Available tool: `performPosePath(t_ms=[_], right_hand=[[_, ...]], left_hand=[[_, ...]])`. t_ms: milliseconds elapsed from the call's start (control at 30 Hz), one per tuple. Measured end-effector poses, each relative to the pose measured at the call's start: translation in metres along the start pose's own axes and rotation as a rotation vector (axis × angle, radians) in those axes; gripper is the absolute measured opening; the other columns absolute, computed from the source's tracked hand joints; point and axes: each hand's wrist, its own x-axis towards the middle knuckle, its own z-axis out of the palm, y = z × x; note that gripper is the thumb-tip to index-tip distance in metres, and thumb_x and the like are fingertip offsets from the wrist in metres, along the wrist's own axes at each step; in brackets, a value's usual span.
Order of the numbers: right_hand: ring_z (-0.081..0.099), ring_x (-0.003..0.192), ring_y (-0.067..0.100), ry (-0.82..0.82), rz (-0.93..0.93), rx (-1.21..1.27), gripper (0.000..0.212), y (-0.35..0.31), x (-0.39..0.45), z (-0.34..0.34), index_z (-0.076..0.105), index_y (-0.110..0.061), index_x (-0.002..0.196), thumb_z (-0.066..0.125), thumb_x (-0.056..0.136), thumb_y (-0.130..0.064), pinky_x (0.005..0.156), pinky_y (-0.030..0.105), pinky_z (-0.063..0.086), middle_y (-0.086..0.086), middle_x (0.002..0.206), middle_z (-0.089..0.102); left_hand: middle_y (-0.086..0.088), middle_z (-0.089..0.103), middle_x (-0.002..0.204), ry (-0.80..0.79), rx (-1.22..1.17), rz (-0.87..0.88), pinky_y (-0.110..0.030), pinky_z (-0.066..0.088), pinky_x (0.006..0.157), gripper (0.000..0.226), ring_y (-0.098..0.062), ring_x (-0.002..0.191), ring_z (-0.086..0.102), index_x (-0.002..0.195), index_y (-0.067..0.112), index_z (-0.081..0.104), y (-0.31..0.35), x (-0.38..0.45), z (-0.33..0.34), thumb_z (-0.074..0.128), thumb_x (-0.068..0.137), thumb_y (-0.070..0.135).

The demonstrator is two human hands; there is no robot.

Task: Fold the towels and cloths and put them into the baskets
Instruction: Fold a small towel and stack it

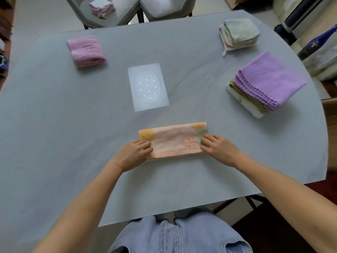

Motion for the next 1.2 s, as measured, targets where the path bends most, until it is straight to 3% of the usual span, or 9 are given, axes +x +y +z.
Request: performPosePath(t_ms=[200, 267, 333, 400, 467, 567, 667, 900, 1200], right_hand=[[0.063, 0.076, 0.027, -0.084, 0.012, 0.05, 0.02, -0.006, 0.002, -0.009, 0.06, -0.011, 0.075, 0.069, 0.061, -0.001, 0.053, 0.03, 0.05, 0.009, 0.085, 0.063], [0.063, 0.074, 0.027, -0.114, 0.019, 0.075, 0.021, -0.006, 0.003, -0.011, 0.061, -0.012, 0.072, 0.076, 0.057, -0.008, 0.054, 0.029, 0.051, 0.008, 0.082, 0.063], [0.063, 0.07, 0.027, -0.091, 0.067, 0.134, 0.015, -0.006, 0.005, -0.018, 0.062, -0.013, 0.068, 0.068, 0.073, -0.026, 0.061, 0.029, 0.053, 0.007, 0.077, 0.062], [0.064, 0.072, 0.028, 0.032, 0.184, 0.216, 0.028, -0.009, 0.017, -0.028, 0.063, -0.014, 0.069, 0.049, 0.086, -0.032, 0.07, 0.032, 0.052, 0.007, 0.078, 0.064], [0.067, 0.086, 0.031, 0.178, 0.321, 0.278, 0.017, -0.018, 0.039, -0.034, 0.067, -0.009, 0.083, 0.056, 0.083, -0.022, 0.077, 0.033, 0.05, 0.012, 0.094, 0.068], [0.062, 0.11, 0.037, 0.222, 0.448, 0.405, 0.038, -0.044, 0.074, -0.019, 0.064, 0.003, 0.112, 0.059, 0.075, -0.005, 0.091, 0.041, 0.05, 0.021, 0.12, 0.063], [0.05, 0.127, 0.035, 0.158, 0.456, 0.494, 0.053, -0.063, 0.091, 0.009, 0.053, 0.003, 0.131, 0.036, 0.081, -0.005, 0.11, 0.039, 0.028, 0.02, 0.138, 0.051], [0.028, 0.142, 0.021, 0.126, 0.328, 0.336, 0.056, -0.048, 0.088, 0.036, 0.035, -0.005, 0.146, 0.035, 0.094, -0.029, 0.117, 0.038, 0.018, 0.01, 0.153, 0.032], [0.021, 0.144, 0.027, 0.004, 0.692, 0.361, 0.073, -0.042, 0.063, 0.047, 0.027, -0.003, 0.148, 0.03, 0.093, -0.05, 0.118, 0.034, 0.004, 0.015, 0.155, 0.023]], left_hand=[[-0.003, 0.067, 0.101, -0.029, -0.122, -0.037, -0.024, 0.043, 0.084, 0.035, -0.023, 0.089, 0.067, 0.081, 0.014, 0.058, -0.001, -0.003, 0.011, 0.08, 0.056, 0.006], [-0.002, 0.066, 0.111, -0.077, -0.123, -0.039, -0.024, 0.044, 0.089, 0.017, -0.023, 0.1, 0.065, 0.081, 0.017, 0.06, -0.003, -0.006, 0.006, 0.069, 0.068, 0.025], [0.001, 0.066, 0.11, -0.101, -0.152, -0.076, -0.027, 0.046, 0.092, 0.026, -0.021, 0.103, 0.064, 0.082, 0.019, 0.063, 0.0, -0.005, -0.004, 0.049, 0.08, 0.041], [0.0, 0.068, 0.104, 0.033, -0.184, -0.164, -0.031, 0.053, 0.08, 0.034, -0.024, 0.091, 0.067, 0.087, 0.016, 0.067, 0.009, 0.006, -0.01, 0.041, 0.088, 0.038], [-0.003, 0.069, 0.109, 0.242, -0.302, -0.342, -0.036, 0.057, 0.066, 0.031, -0.028, 0.086, 0.069, 0.096, 0.012, 0.069, 0.022, 0.024, -0.007, 0.042, 0.092, 0.027], [-0.01, 0.062, 0.128, 0.359, -0.475, -0.47, -0.036, 0.051, 0.089, 0.033, -0.028, 0.111, 0.064, 0.119, 0.004, 0.065, 0.042, 0.051, 0.012, 0.05, 0.09, 0.003], [-0.015, 0.053, 0.138, 0.309, -0.47, -0.44, -0.029, 0.031, 0.11, 0.044, -0.027, 0.129, 0.048, 0.132, 0.0, 0.054, 0.041, 0.061, 0.039, 0.041, 0.091, 0.004], [-0.004, 0.032, 0.154, 0.155, -0.103, -0.288, -0.046, 0.015, 0.118, 0.054, -0.024, 0.143, 0.028, 0.148, 0.01, 0.034, 0.017, 0.056, 0.066, 0.032, 0.1, 0.034], [-0.007, -0.01, 0.161, -0.15, -0.067, -0.688, -0.053, -0.012, 0.114, 0.101, -0.032, 0.148, -0.009, 0.154, 0.02, -0.004, 0.013, 0.049, 0.058, 0.015, 0.075, 0.082]])
